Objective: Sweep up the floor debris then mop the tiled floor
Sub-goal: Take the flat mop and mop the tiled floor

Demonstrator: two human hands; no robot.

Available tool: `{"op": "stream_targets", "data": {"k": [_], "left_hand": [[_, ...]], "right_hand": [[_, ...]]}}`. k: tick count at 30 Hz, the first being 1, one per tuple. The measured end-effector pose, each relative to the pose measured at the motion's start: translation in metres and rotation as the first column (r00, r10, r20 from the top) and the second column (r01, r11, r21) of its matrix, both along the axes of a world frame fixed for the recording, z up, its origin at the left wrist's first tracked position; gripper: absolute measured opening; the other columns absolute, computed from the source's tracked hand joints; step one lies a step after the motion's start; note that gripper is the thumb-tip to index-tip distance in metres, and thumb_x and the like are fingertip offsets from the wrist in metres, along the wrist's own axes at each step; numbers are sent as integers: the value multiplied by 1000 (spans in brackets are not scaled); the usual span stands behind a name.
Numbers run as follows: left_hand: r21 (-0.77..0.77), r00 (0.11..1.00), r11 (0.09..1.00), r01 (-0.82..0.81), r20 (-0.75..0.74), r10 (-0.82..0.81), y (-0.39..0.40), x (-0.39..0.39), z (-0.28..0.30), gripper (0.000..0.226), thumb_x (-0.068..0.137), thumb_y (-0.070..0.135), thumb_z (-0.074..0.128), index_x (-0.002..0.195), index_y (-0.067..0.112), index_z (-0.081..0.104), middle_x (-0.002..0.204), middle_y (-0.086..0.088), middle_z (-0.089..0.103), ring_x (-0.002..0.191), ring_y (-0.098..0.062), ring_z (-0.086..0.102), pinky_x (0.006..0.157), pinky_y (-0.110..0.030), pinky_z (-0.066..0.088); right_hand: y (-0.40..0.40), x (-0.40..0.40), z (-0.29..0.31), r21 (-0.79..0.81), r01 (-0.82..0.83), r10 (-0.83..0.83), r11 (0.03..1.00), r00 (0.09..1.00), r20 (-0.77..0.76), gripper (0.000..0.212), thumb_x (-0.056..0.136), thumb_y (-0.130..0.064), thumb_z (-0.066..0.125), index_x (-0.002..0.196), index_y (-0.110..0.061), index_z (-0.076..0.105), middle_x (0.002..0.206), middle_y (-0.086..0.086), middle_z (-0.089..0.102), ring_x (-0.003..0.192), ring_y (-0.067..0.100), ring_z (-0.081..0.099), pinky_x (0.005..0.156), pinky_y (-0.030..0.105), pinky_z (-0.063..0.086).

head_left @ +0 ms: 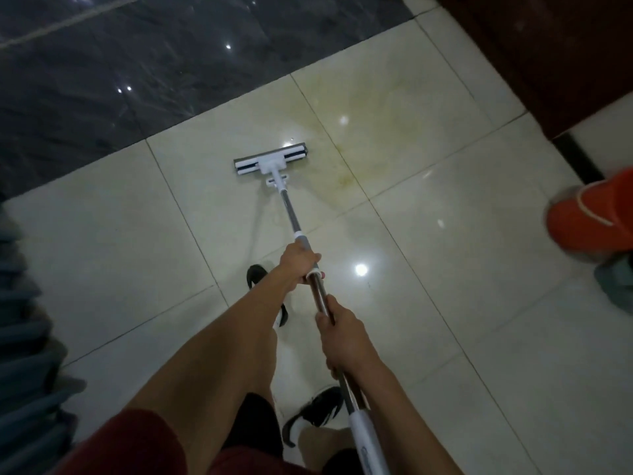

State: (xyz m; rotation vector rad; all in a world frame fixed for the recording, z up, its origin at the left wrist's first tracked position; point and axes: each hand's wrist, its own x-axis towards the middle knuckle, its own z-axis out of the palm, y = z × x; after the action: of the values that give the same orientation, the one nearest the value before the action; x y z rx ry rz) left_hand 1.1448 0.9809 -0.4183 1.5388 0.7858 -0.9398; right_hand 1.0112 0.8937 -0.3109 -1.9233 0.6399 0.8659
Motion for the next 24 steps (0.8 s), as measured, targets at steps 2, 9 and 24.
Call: {"op": "stream_targets", "data": {"k": [2, 9, 24], "left_hand": [[-22, 1000, 999, 31, 4, -31, -18, -28, 5, 33, 97, 7, 64, 123, 11, 44, 112, -22, 58, 78, -41, 70, 82, -62, 58], [-66, 995, 993, 95, -5, -96, -55, -87, 11, 43, 95, 13, 68, 130, 21, 45, 106, -14, 59, 69, -35, 71, 74, -56, 62], [23, 997, 1000, -21, 79, 20, -37, 51, -22, 75, 89, 16, 76, 155, 22, 40, 105, -4, 62, 70, -31, 69, 74, -55, 62]], "right_hand": [[-15, -30, 6, 7, 39, -40, 999, 999, 14, 25, 105, -27, 42, 128, -23, 50, 81, 3, 62, 56, 14, 60, 43, 20, 48], [-49, -90, 19, 14, 120, -120, 993, 992, 48, 28, 104, -25, 44, 131, -22, 53, 79, 0, 59, 56, 7, 55, 42, 11, 40], [-18, 59, -15, 7, 197, -197, 980, 980, 36, 42, 105, -25, 44, 147, -27, 42, 78, -2, 57, 49, 9, 56, 38, 15, 45]]}}
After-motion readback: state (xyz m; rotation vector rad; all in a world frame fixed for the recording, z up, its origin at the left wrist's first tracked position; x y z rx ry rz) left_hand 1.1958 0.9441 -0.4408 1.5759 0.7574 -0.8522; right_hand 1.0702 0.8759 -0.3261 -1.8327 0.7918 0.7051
